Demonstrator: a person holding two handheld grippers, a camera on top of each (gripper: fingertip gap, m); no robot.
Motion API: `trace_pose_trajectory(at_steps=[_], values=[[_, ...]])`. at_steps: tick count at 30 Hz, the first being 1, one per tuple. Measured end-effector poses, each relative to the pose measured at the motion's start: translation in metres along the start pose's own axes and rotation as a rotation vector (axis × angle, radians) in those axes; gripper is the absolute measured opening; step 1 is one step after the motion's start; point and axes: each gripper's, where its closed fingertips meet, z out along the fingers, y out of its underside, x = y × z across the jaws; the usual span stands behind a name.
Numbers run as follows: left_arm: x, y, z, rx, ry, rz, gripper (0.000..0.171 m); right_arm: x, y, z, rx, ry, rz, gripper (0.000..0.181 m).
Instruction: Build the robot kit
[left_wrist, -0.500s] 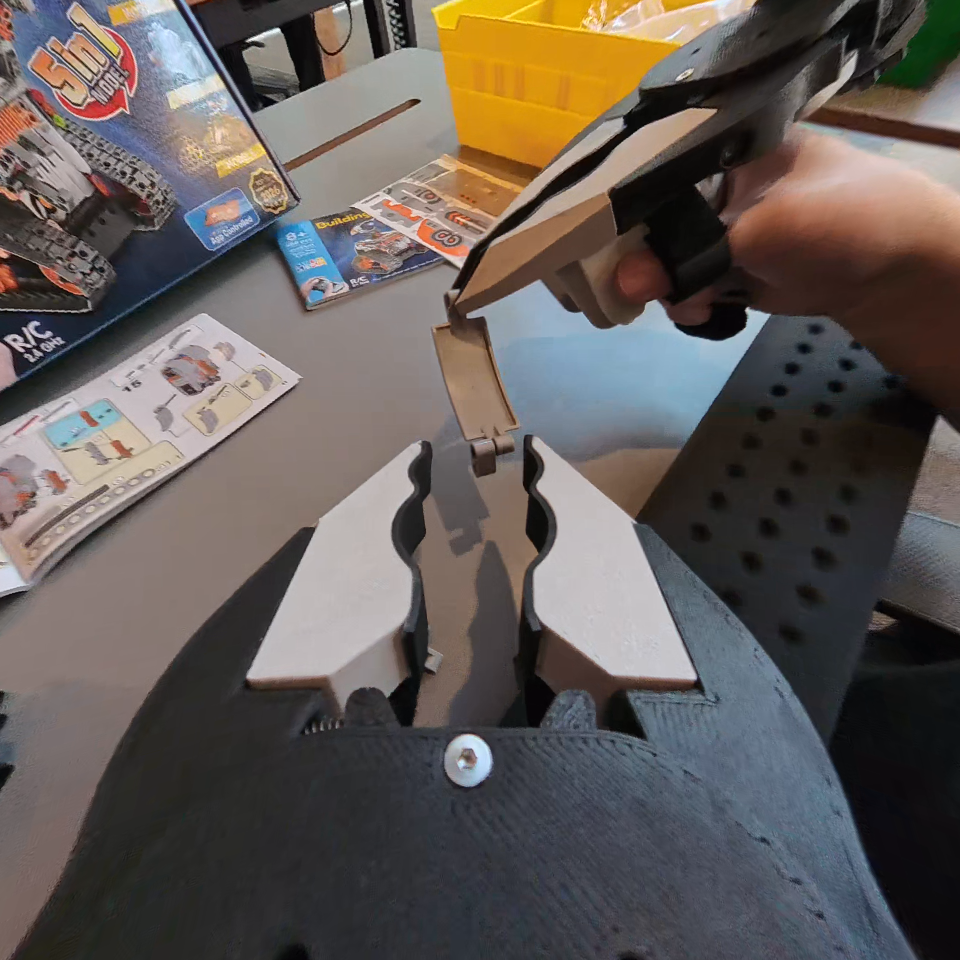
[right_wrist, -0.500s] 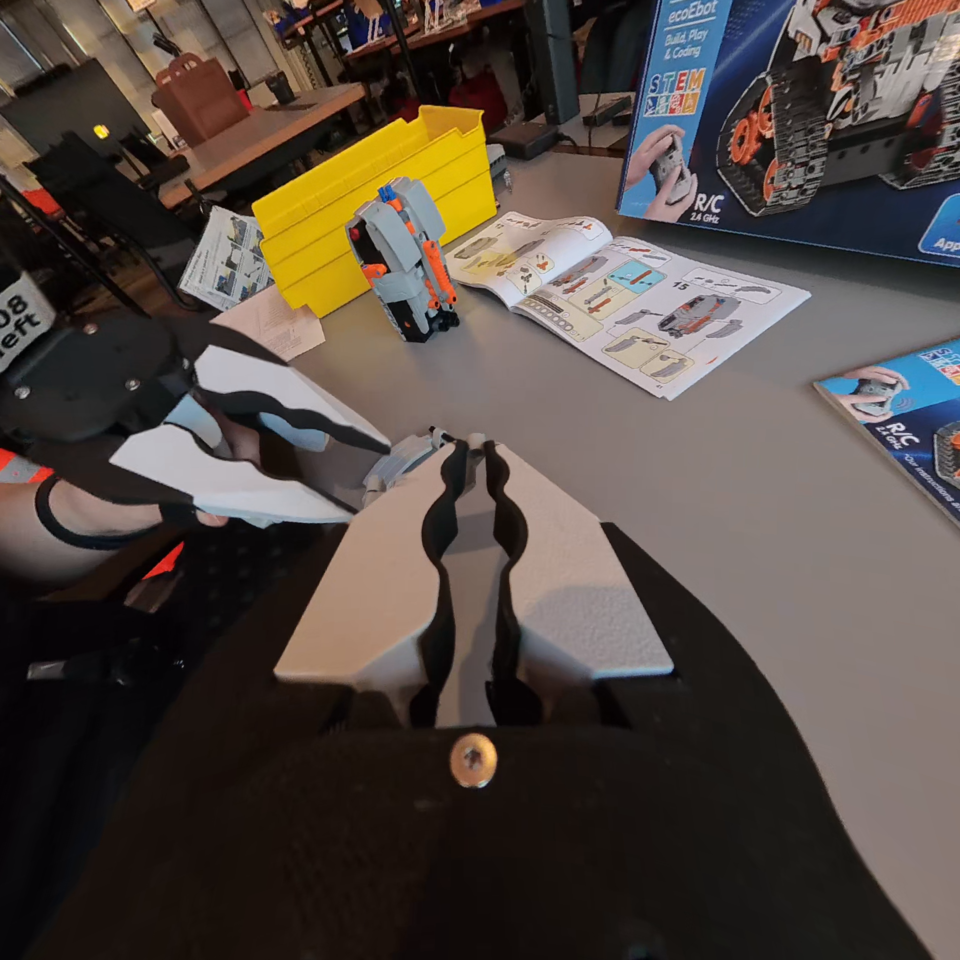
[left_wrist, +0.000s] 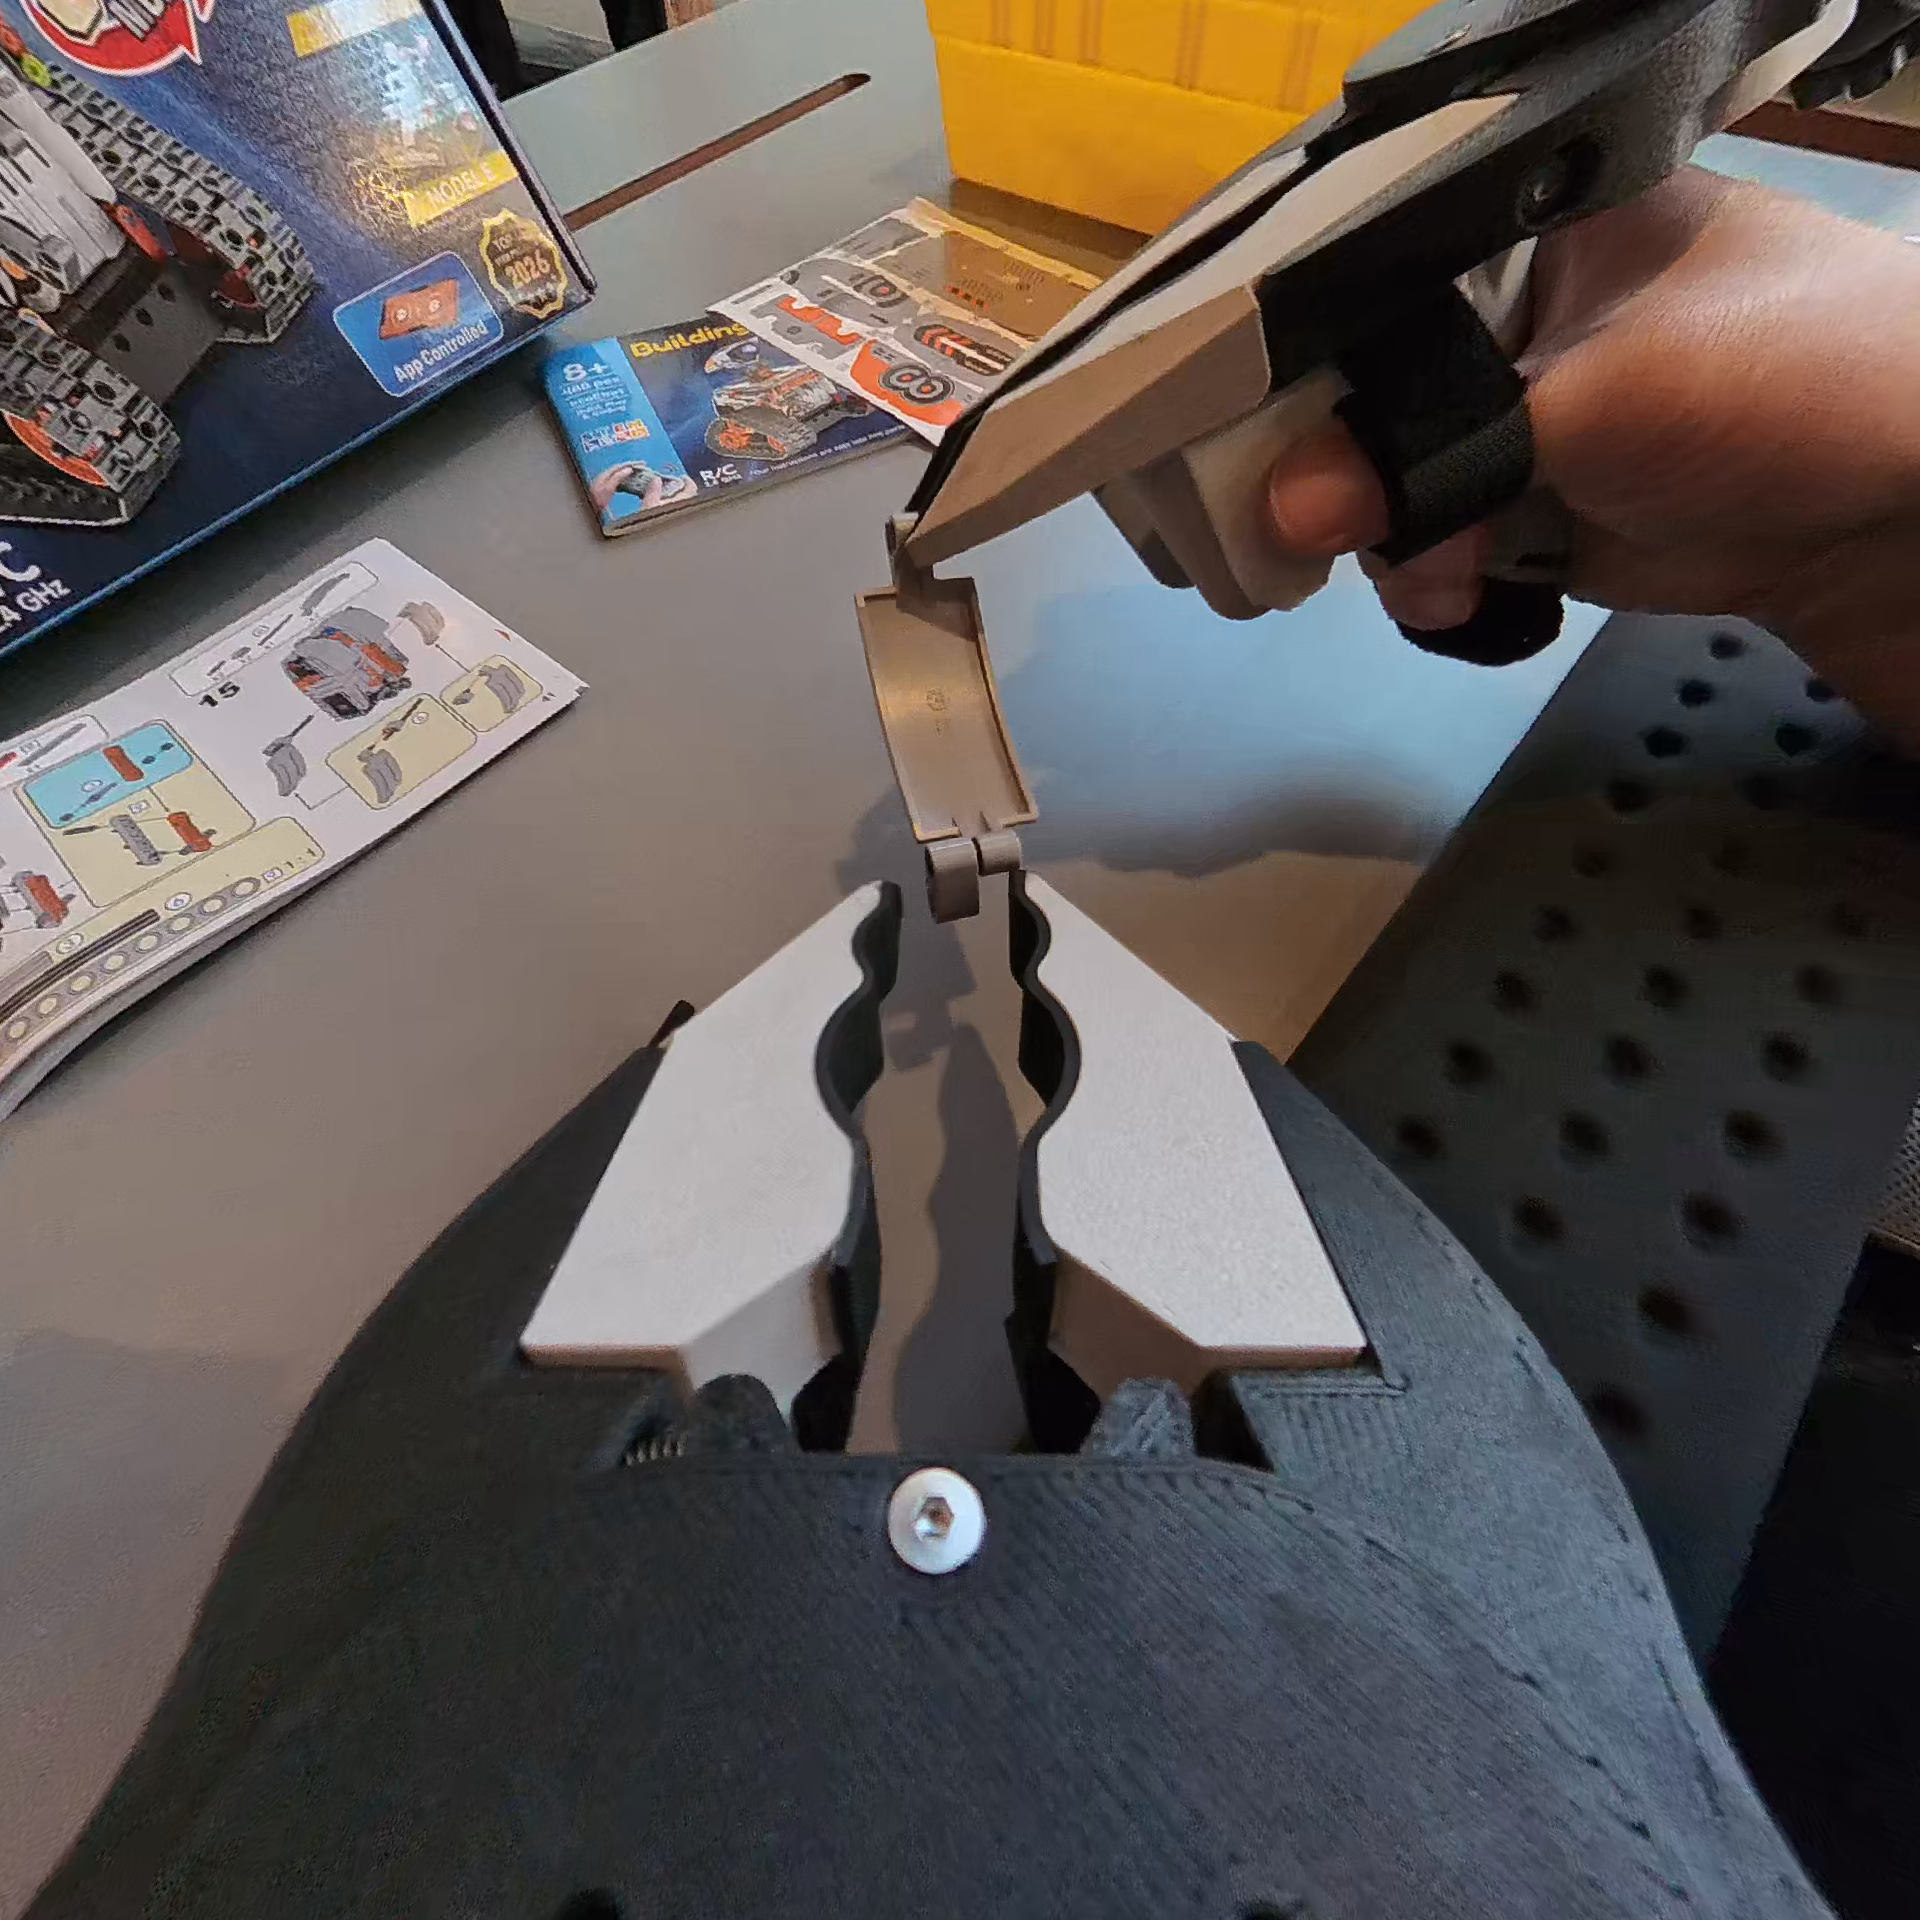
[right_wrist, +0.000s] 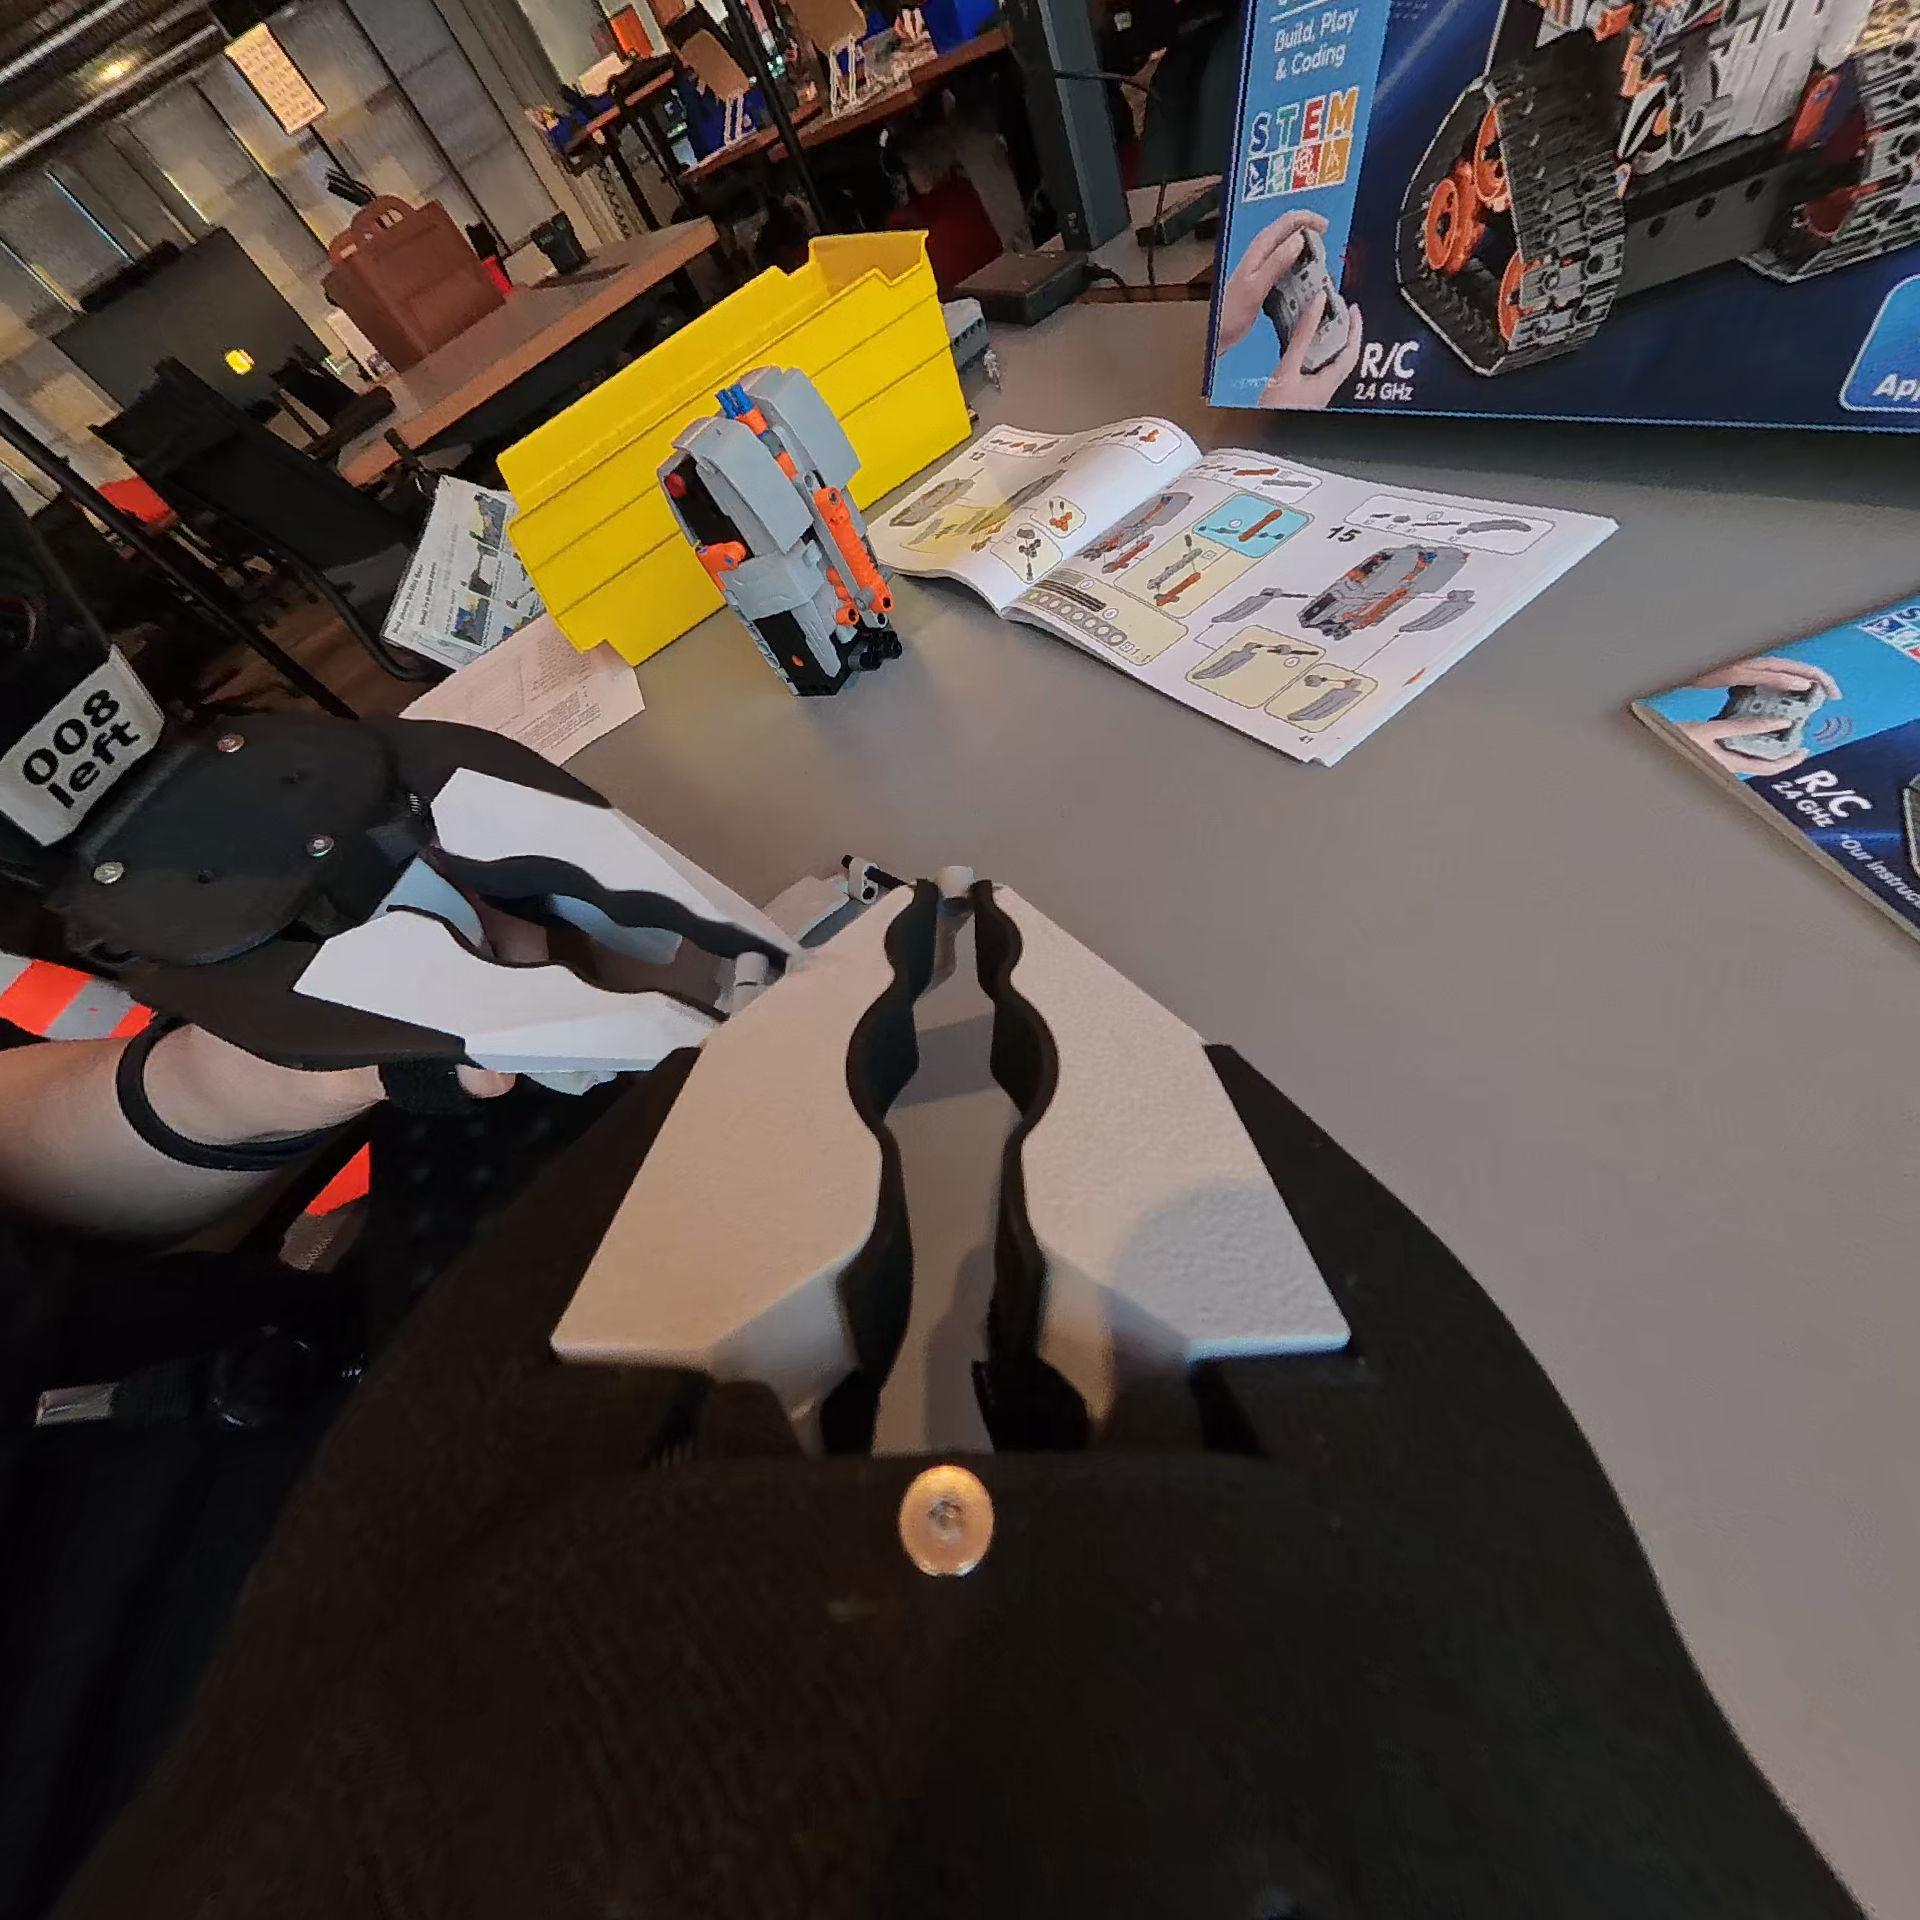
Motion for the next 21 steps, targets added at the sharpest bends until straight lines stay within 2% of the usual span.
trace_pose_trajectory(at_steps=[2,9,10,14,16,19,21], values=[[0.002,0.000,0.002,-0.008,0.006,0.010,0.016,0.002,0.001,-0.001,0.003,0.004,0.003,0.005],[0.011,0.003,0.010,-0.050,-0.001,0.048,0.022,0.003,0.010,-0.001,-0.009,-0.011,0.022,0.005],[0.012,0.003,0.010,-0.052,0.001,0.051,0.016,0.003,0.010,-0.001,-0.009,-0.010,0.016,0.005],[0.017,0.011,0.014,-0.117,0.065,-0.010,0.016,-0.003,0.006,-0.002,0.018,-0.024,-0.070,0.010],[0.020,0.011,0.013,-0.121,0.116,-0.061,0.015,-0.004,0.000,-0.005,0.043,0.029,-0.199,0.042],[0.018,0.015,0.007,-0.138,0.164,-0.126,0.016,-0.013,-0.007,-0.013,0.052,0.137,-0.596,0.054],[0.017,0.020,0.001,-0.172,0.196,-0.166,0.016,-0.041,0.008,-0.013,0.023,0.082,-0.950,0.056]])
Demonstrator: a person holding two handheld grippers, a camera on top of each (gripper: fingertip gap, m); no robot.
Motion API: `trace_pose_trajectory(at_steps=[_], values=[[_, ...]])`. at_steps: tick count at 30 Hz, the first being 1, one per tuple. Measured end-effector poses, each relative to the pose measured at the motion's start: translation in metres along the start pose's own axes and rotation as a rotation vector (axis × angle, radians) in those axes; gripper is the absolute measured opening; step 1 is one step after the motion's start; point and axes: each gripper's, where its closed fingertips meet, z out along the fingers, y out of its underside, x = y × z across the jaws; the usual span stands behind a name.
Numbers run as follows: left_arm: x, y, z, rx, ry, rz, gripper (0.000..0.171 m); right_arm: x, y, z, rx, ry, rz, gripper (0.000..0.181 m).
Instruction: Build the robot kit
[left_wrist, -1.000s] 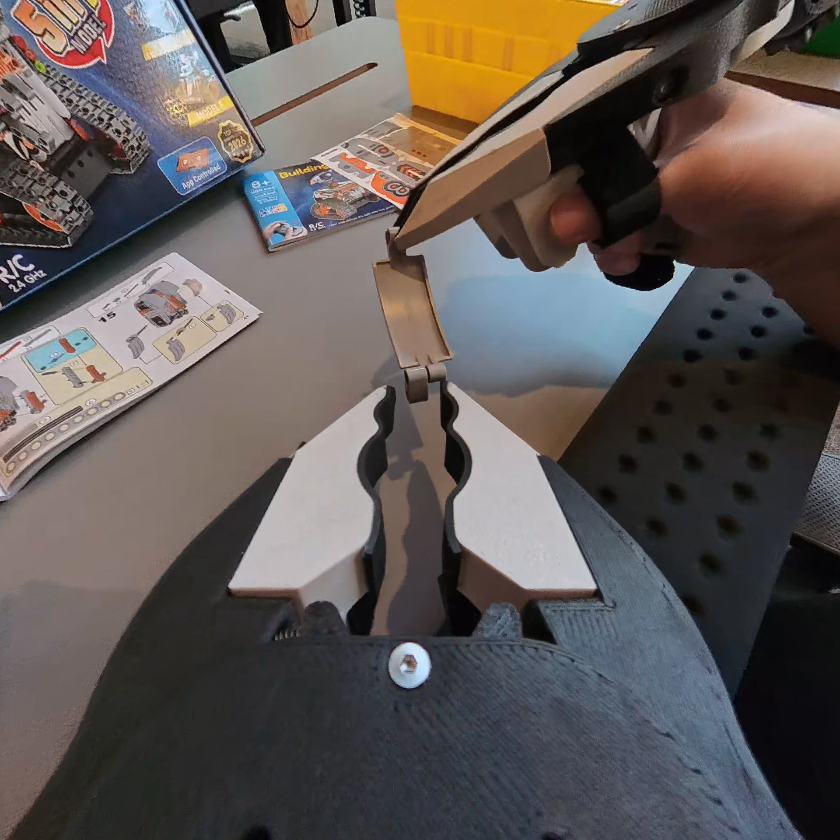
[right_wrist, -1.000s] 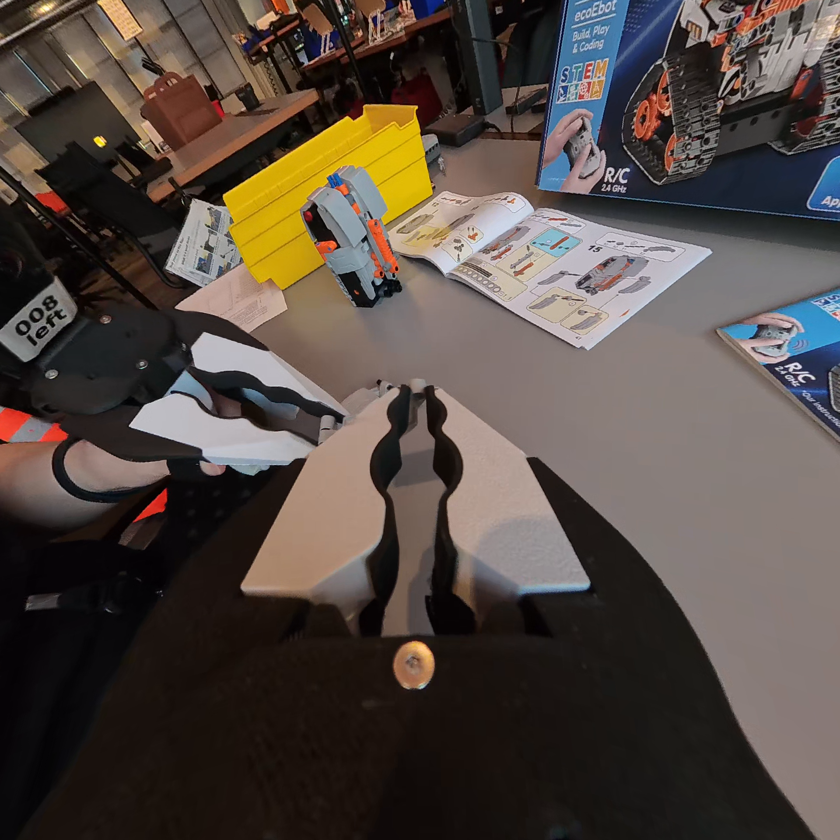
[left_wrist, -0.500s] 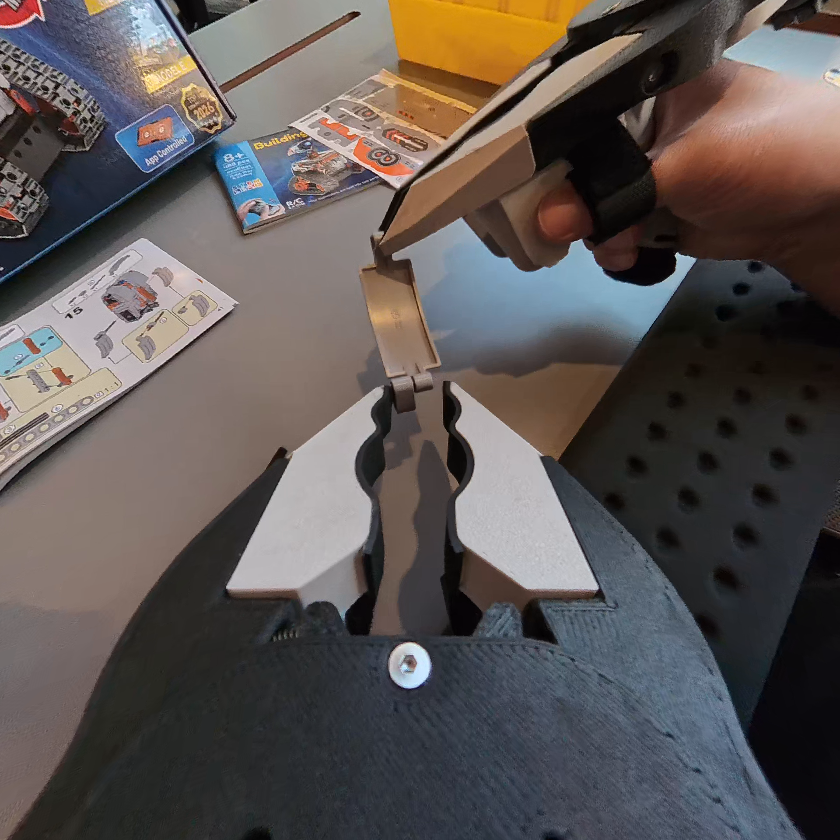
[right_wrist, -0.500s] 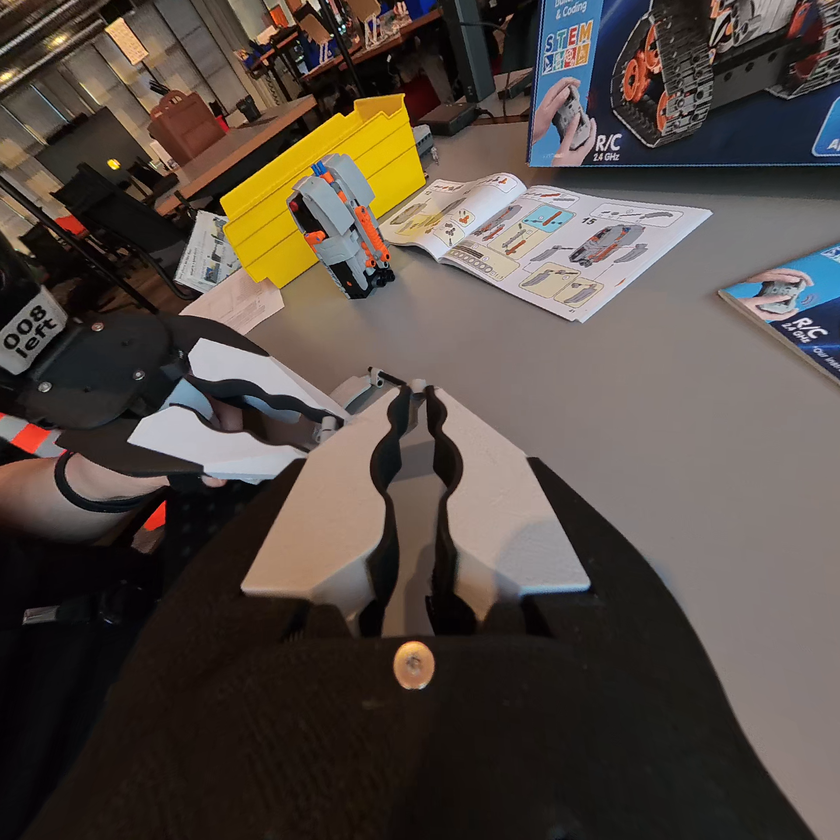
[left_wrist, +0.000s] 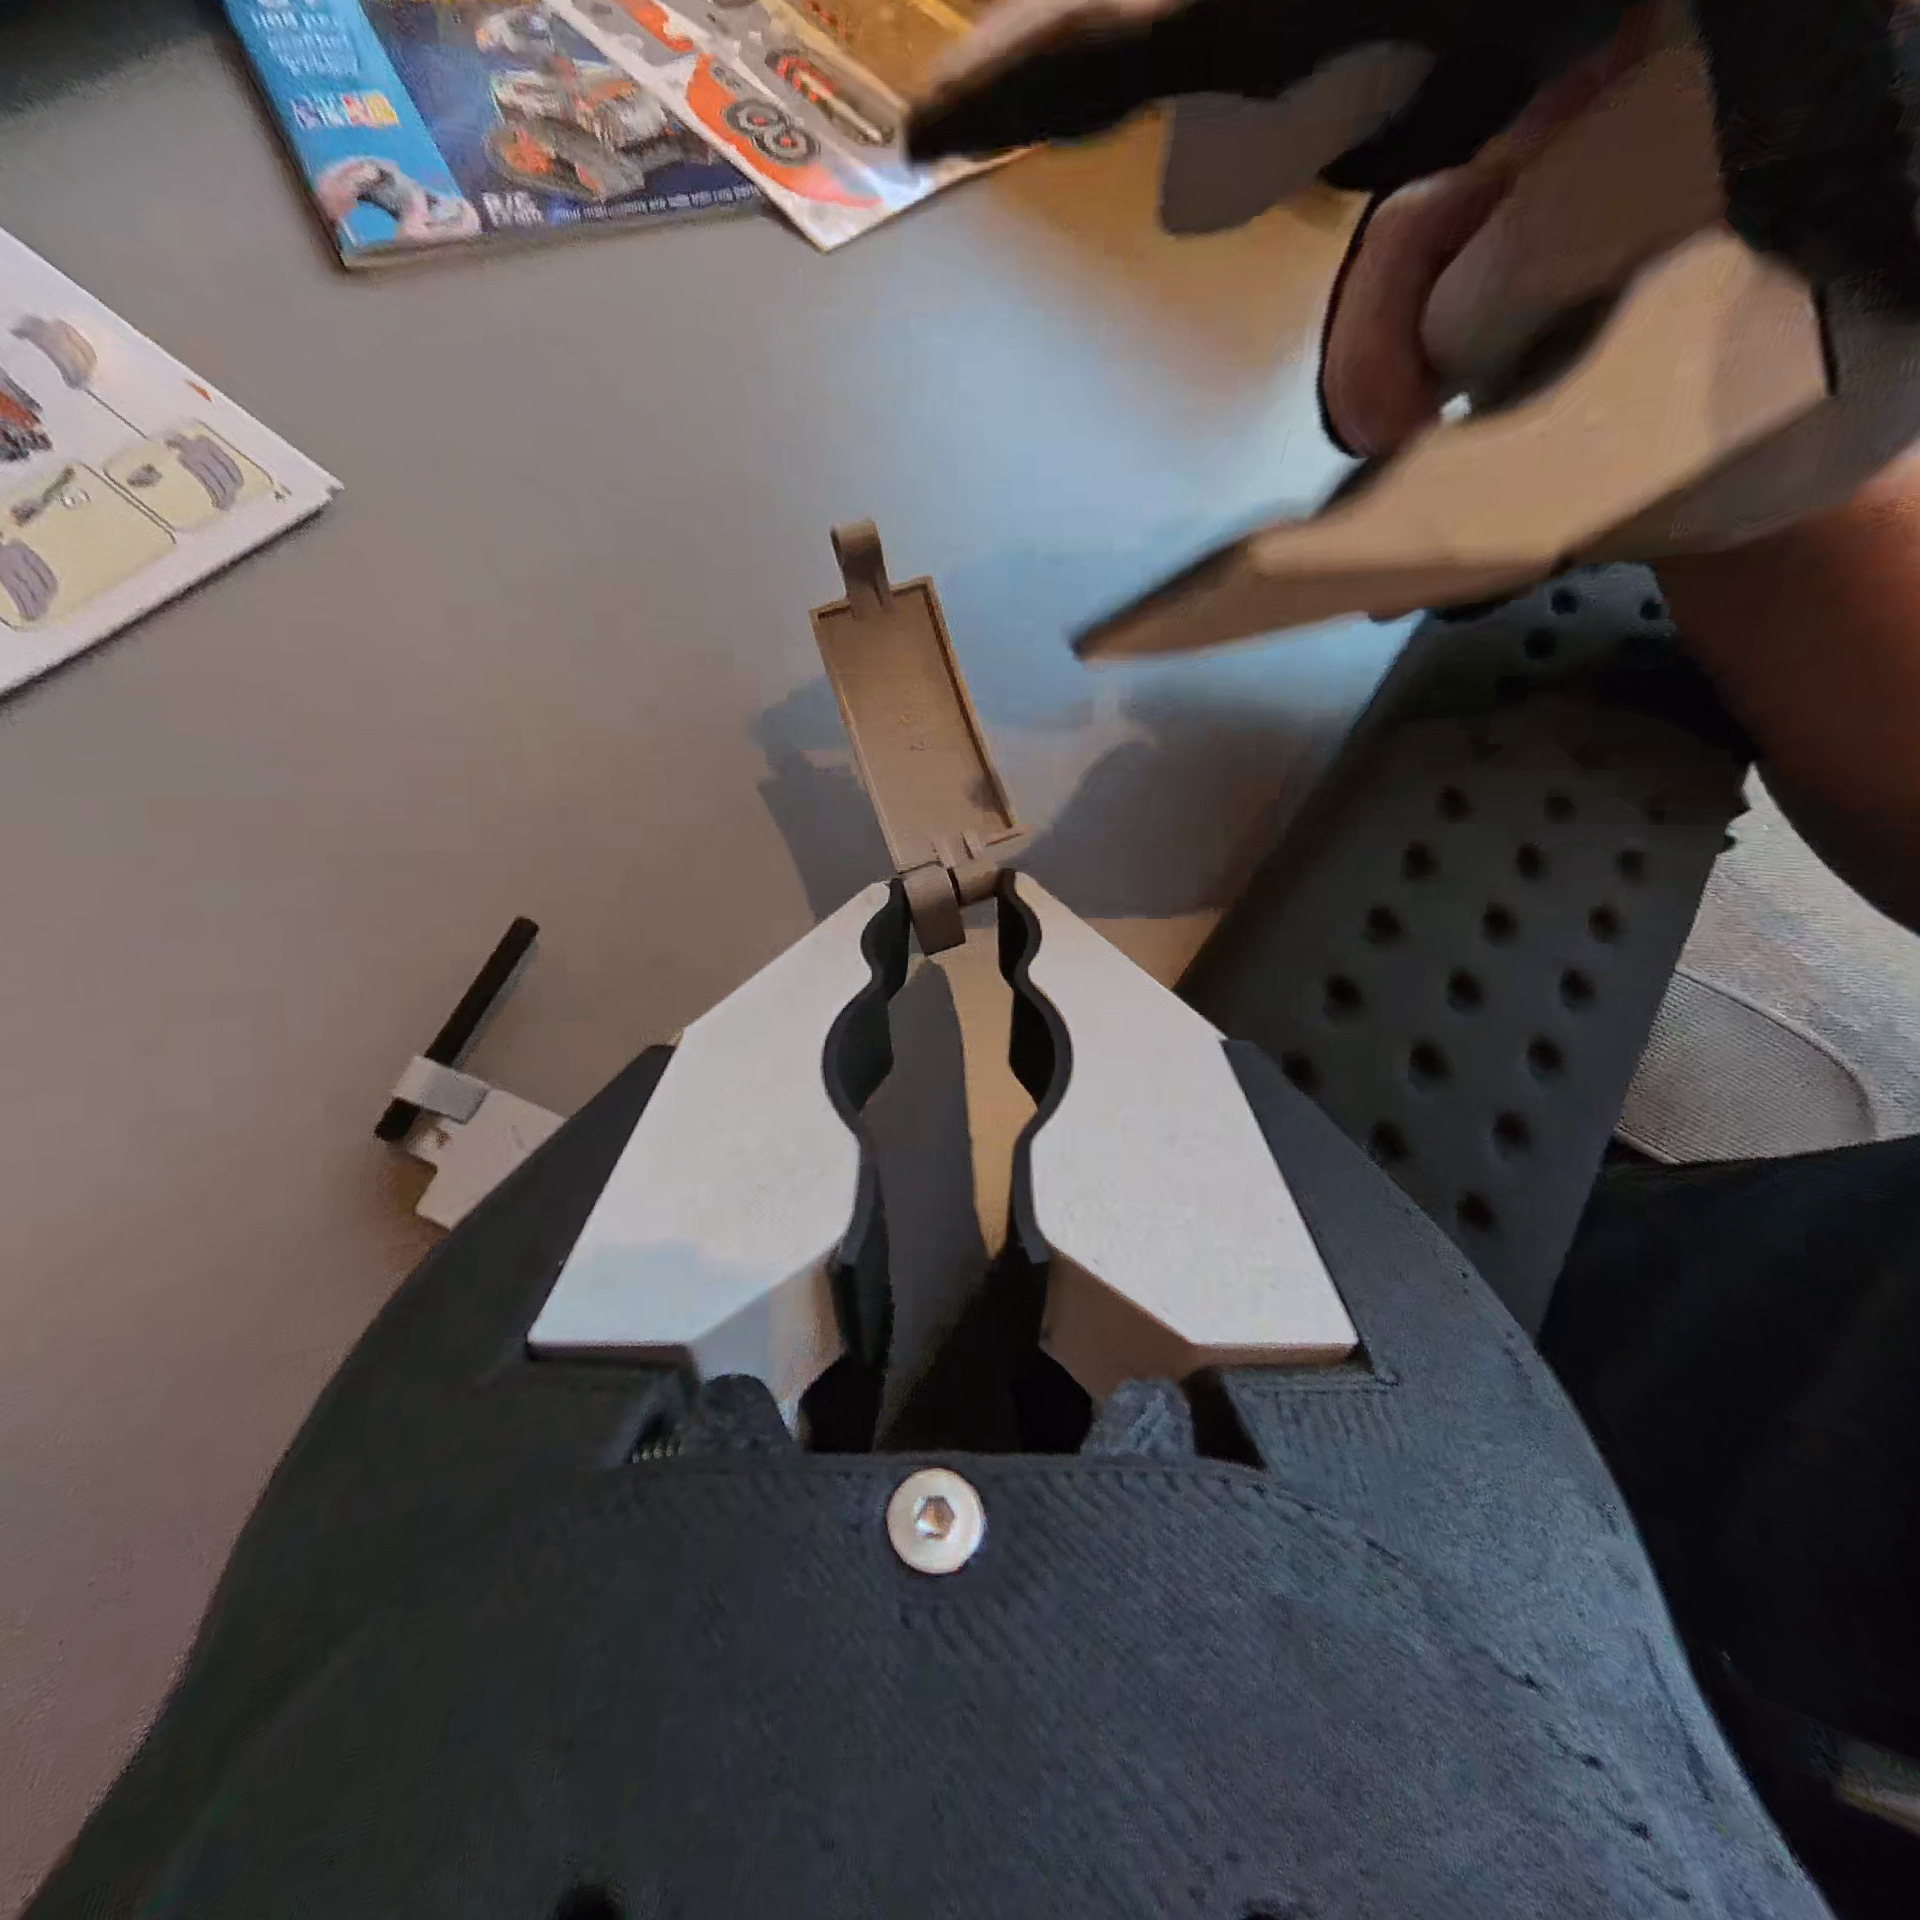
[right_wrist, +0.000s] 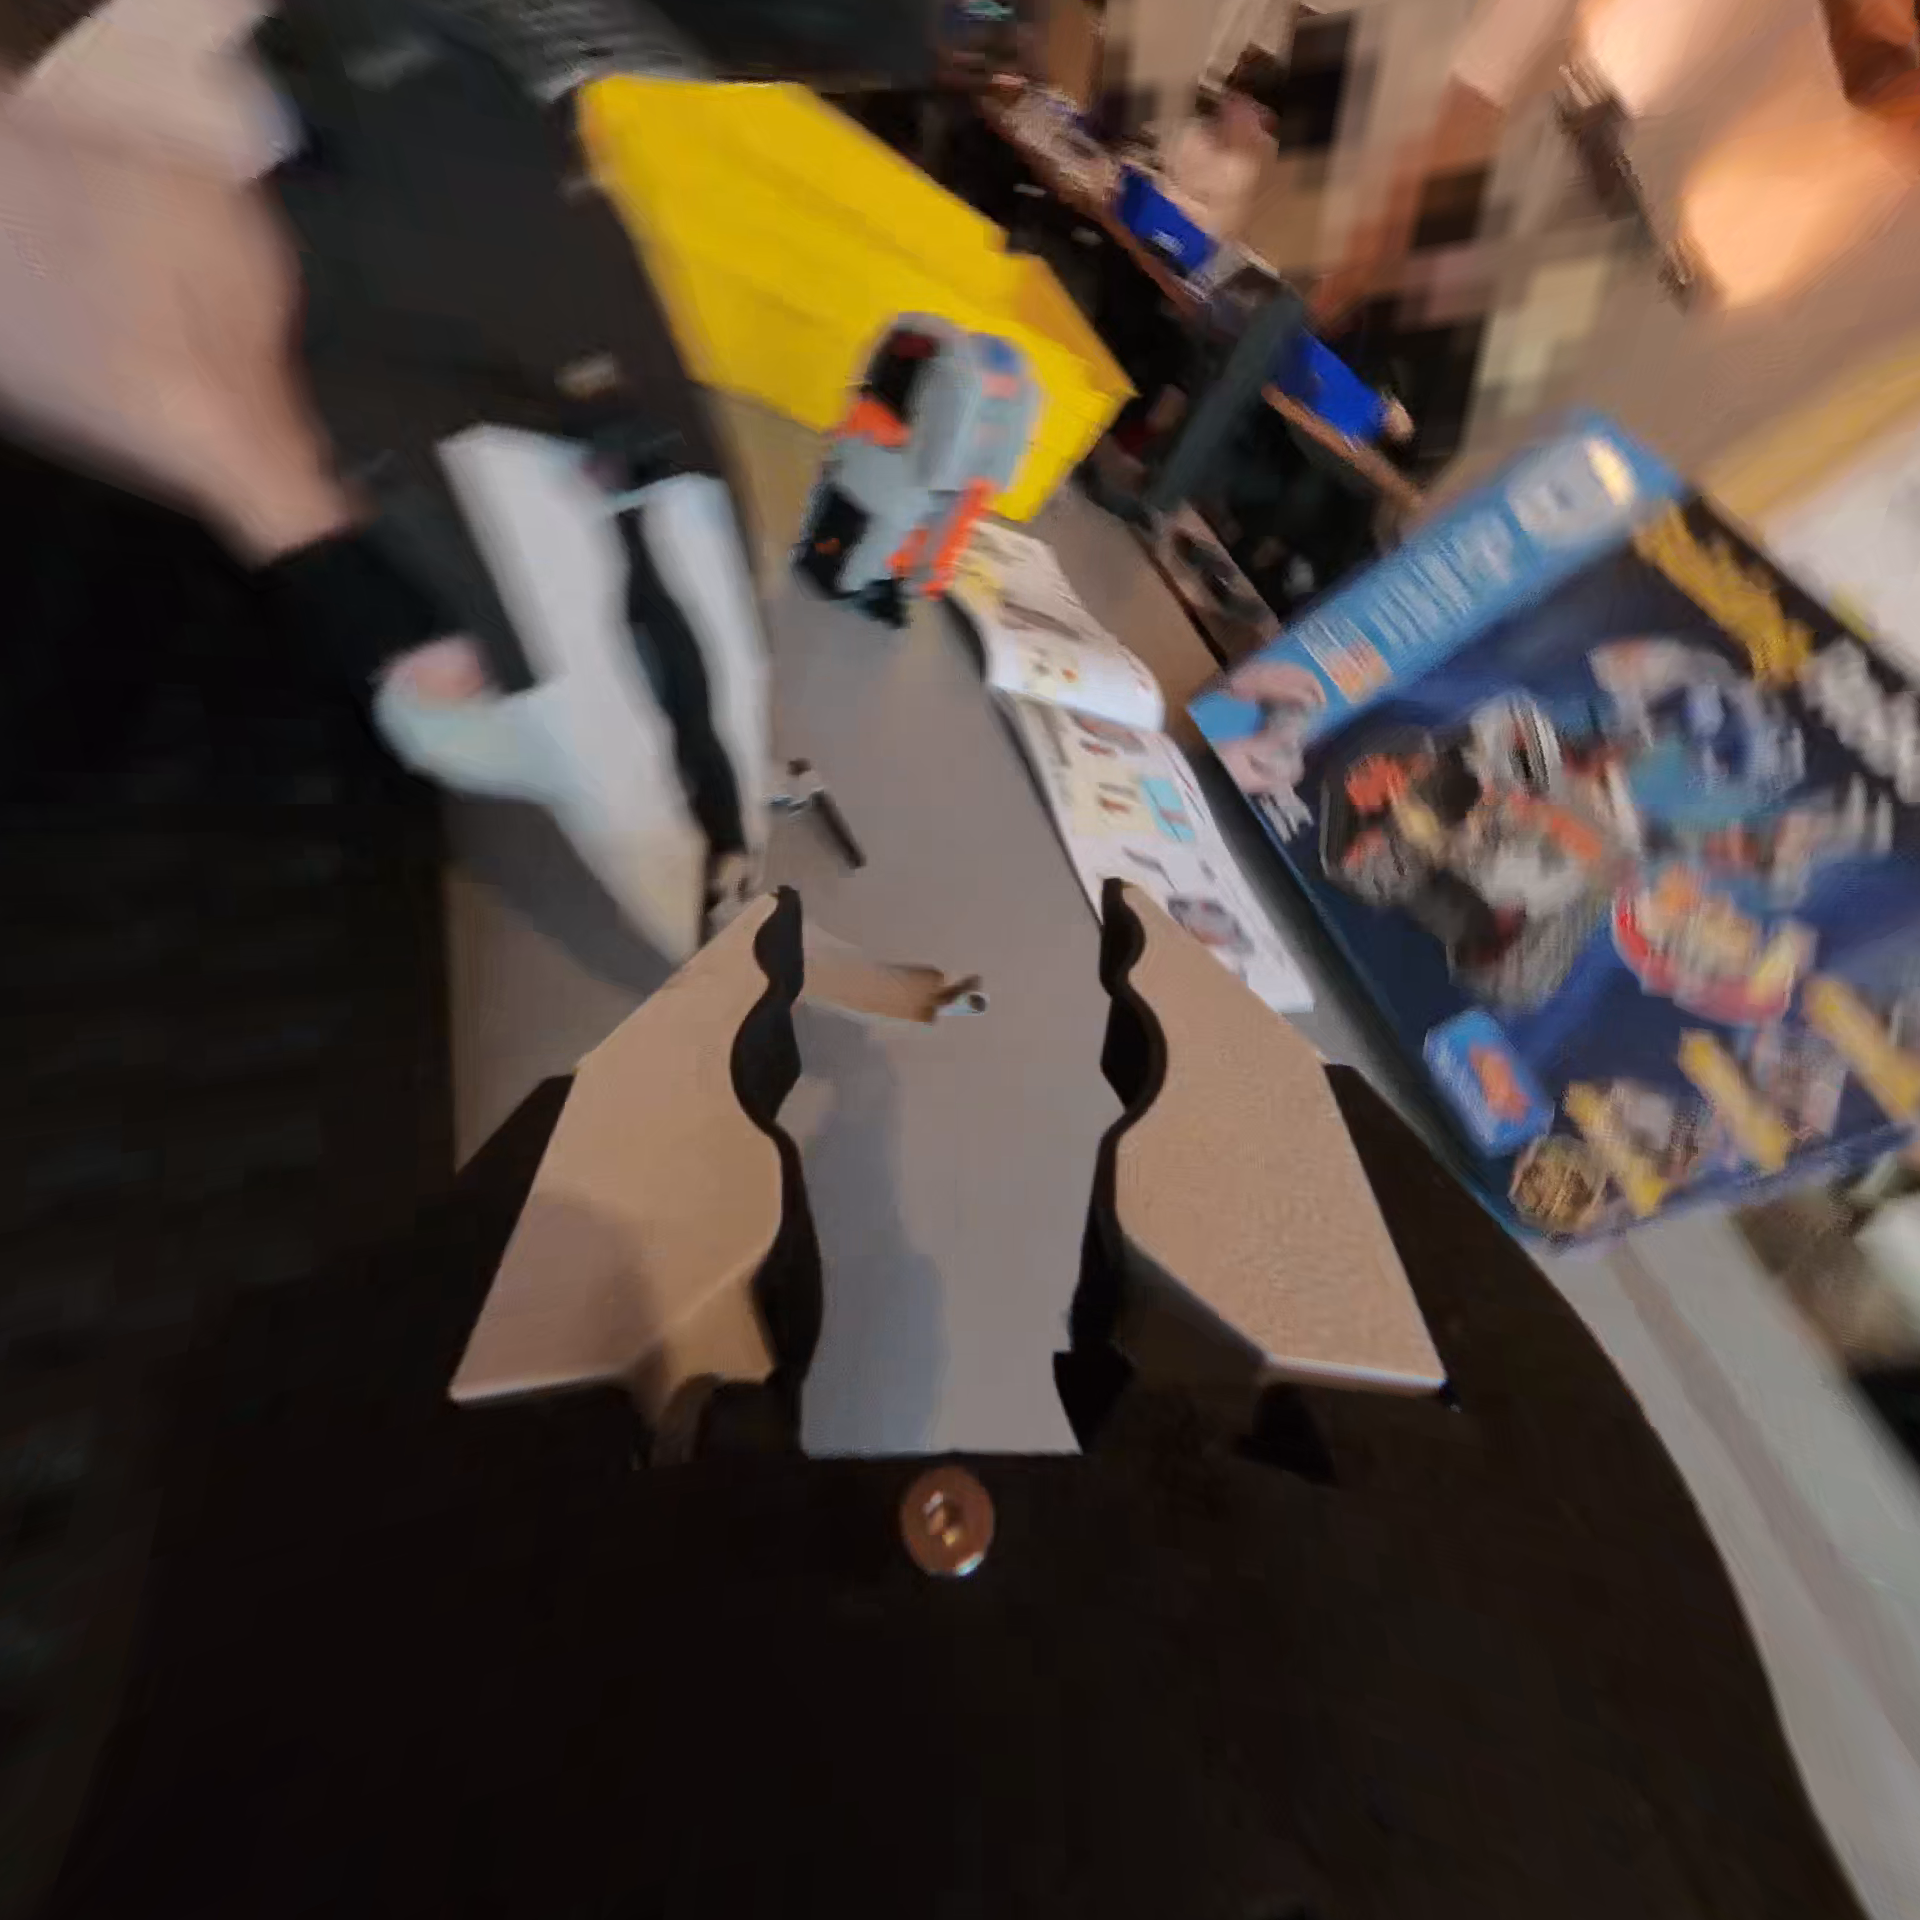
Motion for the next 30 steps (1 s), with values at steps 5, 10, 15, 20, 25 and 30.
trace_pose_trajectory(at_steps=[5,10,15,20,25,30], values=[[0.004,0.004,-0.013,-0.013,0.117,-0.117,0.016,-0.053,0.011,0.017,-0.069,-0.134,-0.364,0.043],[0.010,-0.007,-0.025,0.065,0.251,-0.187,0.015,-0.052,0.014,0.031,-0.121,-0.152,-0.389,0.017],[-0.019,-0.023,-0.063,0.242,0.200,-0.152,0.037,-0.024,0.017,0.029,-0.091,-0.303,0.301,0.000],[-0.064,0.015,-0.080,0.120,0.006,-0.104,0.035,-0.005,0.050,0.026,-0.226,-0.558,1.147,0.000],[-0.081,0.034,-0.079,0.065,-0.056,-0.067,0.029,-0.004,0.078,0.032,-0.306,-0.557,1.367,0.003],[-0.090,0.039,-0.068,0.017,-0.056,-0.056,0.028,0.004,0.095,0.033,-0.342,-0.434,1.151,0.024]])
